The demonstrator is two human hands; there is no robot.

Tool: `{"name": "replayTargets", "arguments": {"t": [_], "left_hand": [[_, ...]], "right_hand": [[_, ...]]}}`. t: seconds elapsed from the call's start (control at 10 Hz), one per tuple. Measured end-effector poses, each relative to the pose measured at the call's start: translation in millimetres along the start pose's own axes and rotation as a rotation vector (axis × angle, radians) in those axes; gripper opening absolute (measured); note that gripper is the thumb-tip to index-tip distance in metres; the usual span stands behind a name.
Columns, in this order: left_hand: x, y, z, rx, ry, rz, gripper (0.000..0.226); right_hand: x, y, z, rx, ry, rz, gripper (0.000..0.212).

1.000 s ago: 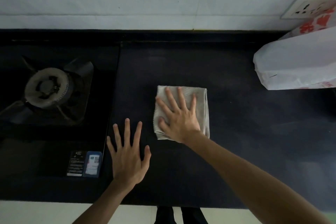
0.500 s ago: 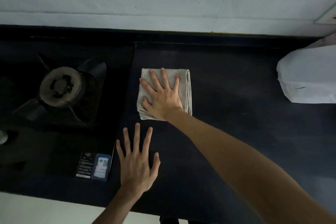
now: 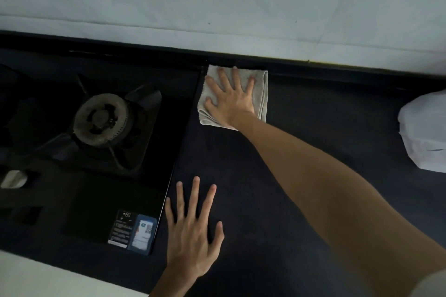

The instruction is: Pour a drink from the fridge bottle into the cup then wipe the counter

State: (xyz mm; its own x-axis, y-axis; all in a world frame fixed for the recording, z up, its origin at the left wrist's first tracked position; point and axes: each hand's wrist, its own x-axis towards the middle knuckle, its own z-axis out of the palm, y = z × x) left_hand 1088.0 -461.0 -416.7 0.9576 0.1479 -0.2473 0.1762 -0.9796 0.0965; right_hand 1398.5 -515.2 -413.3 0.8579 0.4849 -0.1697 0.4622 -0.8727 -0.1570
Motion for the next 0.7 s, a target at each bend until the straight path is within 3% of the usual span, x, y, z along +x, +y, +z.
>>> {"name": "replayTargets", "arguments": {"t": [0.4,0.7], "left_hand": [[1,1,-3,-0.008,-0.018,-0.019,0.079],[-4,2,-7,-0.002,-0.012,-0.026,0.076]], "right_hand": [[-12,-3,-18,0.009,-0.139,-0.017,0.061],[-134,17,-30,-0.035,-0.137,0.05,0.057]]}}
